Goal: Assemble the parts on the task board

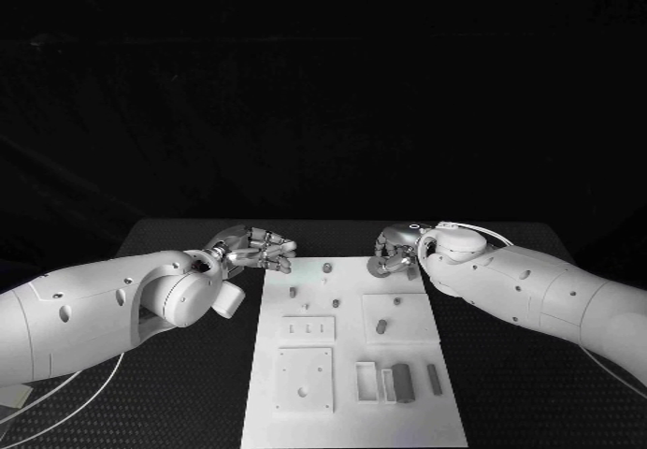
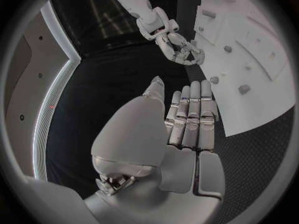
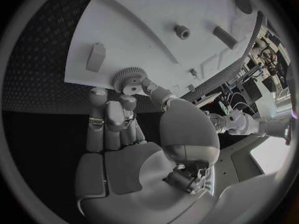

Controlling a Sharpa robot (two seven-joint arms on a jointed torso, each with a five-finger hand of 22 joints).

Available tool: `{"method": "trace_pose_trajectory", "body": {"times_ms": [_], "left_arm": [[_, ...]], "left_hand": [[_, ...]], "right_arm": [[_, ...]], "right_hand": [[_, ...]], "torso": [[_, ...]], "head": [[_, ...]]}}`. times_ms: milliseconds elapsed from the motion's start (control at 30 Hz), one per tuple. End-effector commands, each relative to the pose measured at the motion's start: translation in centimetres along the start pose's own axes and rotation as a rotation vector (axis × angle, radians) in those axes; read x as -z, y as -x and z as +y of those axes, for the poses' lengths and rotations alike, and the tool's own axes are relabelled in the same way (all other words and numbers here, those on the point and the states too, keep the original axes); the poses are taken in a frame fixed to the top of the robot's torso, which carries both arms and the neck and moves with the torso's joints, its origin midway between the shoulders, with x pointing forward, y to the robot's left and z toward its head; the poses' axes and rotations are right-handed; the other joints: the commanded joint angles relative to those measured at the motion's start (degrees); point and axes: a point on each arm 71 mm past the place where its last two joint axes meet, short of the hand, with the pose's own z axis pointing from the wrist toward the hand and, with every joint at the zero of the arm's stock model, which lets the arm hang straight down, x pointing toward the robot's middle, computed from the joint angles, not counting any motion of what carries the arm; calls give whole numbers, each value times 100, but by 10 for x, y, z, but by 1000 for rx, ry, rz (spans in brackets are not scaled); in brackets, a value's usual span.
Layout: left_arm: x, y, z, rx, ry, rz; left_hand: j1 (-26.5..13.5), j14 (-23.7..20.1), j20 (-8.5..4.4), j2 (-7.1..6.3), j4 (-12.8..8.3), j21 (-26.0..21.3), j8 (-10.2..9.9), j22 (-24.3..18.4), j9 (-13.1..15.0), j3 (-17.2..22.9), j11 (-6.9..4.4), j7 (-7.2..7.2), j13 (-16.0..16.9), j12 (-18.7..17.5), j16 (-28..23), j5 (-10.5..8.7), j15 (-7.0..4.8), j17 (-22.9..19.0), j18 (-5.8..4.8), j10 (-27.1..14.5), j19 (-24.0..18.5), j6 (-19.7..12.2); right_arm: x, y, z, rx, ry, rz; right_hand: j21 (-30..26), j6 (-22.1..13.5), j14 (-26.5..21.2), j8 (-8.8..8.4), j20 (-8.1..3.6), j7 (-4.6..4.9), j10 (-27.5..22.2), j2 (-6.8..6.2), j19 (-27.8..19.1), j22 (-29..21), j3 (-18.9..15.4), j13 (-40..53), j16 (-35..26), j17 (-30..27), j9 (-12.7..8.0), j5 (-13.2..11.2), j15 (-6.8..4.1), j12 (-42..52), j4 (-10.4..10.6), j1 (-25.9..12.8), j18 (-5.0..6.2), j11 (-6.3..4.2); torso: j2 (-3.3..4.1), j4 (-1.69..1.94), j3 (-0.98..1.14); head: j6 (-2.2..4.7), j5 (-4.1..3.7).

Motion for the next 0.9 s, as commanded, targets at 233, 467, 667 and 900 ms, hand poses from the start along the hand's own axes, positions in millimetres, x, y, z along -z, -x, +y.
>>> {"method": "trace_pose_trajectory", "body": {"times_ms": [233,467,667,900], "left_arm": [[0,-2,-2,-2,-6,19],[1,-2,-2,-3,-7,22],[0,-2,-2,-3,-7,22],[0,-2,-2,-3,-8,23]], "left_hand": [[-47,40,4,16,-3,-41,-25,3,-10,43,5,12,7,-6,-23,12,-16,8,105,32,44,4],[-46,40,4,12,-5,-43,-26,3,-11,46,5,12,7,-8,-27,11,-15,10,105,32,43,3],[-47,40,5,11,-4,-44,-27,3,-11,49,6,12,7,-9,-29,11,-15,12,104,31,43,3],[-47,40,5,11,-4,-46,-27,4,-12,53,6,13,8,-11,-32,11,-15,16,104,32,42,3]], "right_arm": [[4,-9,-6,45,-17,43],[5,-11,-4,54,-4,39],[3,-11,0,52,3,28],[2,-12,2,52,2,27]], "right_hand": [[53,36,-36,5,-8,22,-45,-7,-34,114,-10,-26,45,-16,-26,-5,-7,61,-204,67,183,11],[69,18,-43,-6,-6,19,-52,-93,-39,107,5,-47,55,-30,-42,-4,-9,83,-358,161,183,9],[76,38,-40,6,-3,16,-48,-72,-34,105,12,-54,62,-34,-41,-5,-10,95,-376,172,183,7],[84,56,-33,16,1,14,-39,-56,-26,103,6,-59,70,-39,-41,-5,-13,110,-373,150,183,5]], "torso": [[-2,0,2],[-1,-12,8],[-2,0,6],[-1,6,7]], "head": [[-8,-11],[-8,-1],[-5,-20],[-9,-25]]}}
